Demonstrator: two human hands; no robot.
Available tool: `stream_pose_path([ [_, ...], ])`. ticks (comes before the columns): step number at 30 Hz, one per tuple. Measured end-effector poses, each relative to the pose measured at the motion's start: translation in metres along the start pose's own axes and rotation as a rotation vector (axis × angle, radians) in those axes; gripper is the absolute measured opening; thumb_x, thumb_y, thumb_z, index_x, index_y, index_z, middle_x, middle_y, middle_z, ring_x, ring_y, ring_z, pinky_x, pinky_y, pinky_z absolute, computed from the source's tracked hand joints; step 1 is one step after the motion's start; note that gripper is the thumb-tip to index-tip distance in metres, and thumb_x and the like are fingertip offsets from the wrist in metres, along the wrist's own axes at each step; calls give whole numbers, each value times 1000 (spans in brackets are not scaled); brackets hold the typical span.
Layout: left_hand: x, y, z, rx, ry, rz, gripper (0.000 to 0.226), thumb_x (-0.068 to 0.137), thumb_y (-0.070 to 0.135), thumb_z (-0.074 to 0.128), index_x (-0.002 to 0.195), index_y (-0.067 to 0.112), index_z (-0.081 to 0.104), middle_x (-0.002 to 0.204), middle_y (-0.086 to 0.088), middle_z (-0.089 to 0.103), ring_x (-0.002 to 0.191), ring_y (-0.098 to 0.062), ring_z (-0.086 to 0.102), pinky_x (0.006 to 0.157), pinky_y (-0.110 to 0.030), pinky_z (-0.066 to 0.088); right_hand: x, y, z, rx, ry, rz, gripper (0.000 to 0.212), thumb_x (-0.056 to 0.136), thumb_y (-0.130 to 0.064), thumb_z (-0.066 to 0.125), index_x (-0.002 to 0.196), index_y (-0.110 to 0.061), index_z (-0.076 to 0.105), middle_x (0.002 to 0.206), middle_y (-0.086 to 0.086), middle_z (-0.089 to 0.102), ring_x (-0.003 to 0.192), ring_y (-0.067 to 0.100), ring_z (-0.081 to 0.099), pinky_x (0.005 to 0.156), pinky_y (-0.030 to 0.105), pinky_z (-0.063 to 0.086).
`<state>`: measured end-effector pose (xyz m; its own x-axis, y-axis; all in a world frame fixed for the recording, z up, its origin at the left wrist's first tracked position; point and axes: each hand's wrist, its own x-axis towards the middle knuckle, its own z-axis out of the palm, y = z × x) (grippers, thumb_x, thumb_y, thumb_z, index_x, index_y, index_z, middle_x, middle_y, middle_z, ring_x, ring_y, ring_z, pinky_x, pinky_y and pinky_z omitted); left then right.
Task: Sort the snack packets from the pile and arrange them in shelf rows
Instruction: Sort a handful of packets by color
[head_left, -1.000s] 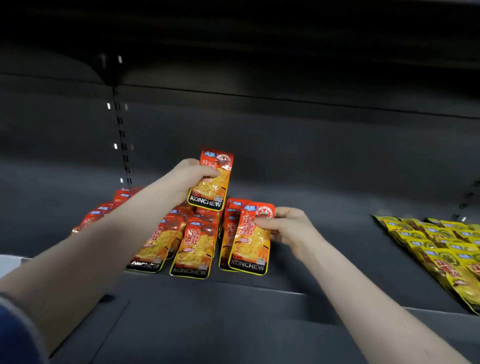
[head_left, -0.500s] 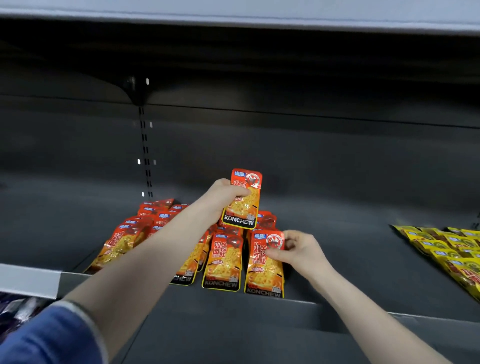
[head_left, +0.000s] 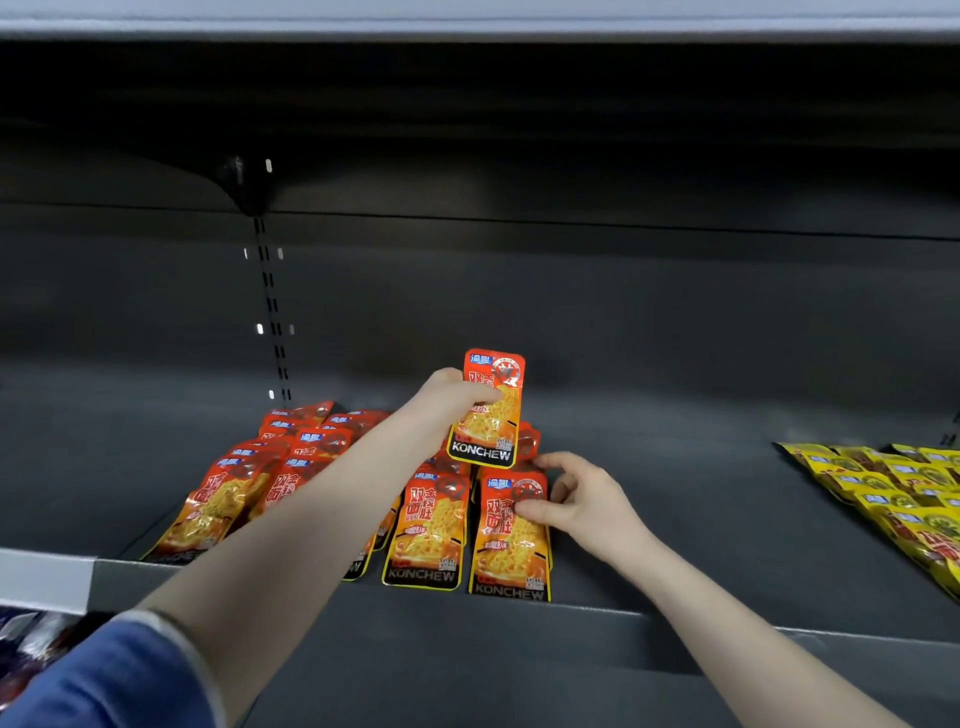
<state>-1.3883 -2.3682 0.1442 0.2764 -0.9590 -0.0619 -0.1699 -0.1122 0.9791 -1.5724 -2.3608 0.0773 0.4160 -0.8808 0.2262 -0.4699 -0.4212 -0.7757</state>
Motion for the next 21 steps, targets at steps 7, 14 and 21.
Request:
stream_pose_path([
  [7, 2, 8, 31, -3, -36, -19, 40, 82, 16, 70, 116, 7, 53, 105, -14, 68, 91, -28, 68, 85, -43, 55, 5, 34, -60, -419, 162, 99, 22, 85, -32, 66, 103, -20, 63, 87, -3, 60, 85, 20, 57, 70, 24, 38],
  [14, 12, 10, 98, 20, -47, -26, 28, 84, 7, 66, 109, 3, 54, 105, -16, 66, 91, -28, 65, 78, -34, 52, 14, 69, -117, -633, 222, 240, 17, 90, -31, 56, 101, -19, 61, 107, 4, 63, 99, 26, 58, 74, 29, 45],
  [21, 35, -17, 147, 243, 167, -45, 30, 82, 15, 63, 110, 4, 60, 111, -14, 66, 102, -29, 63, 88, -36, 50, 26, 98, -131, -693, 222, 221, 20, 93, -33, 52, 107, -20, 59, 110, 4, 59, 102, 25, 57, 69, 26, 39],
])
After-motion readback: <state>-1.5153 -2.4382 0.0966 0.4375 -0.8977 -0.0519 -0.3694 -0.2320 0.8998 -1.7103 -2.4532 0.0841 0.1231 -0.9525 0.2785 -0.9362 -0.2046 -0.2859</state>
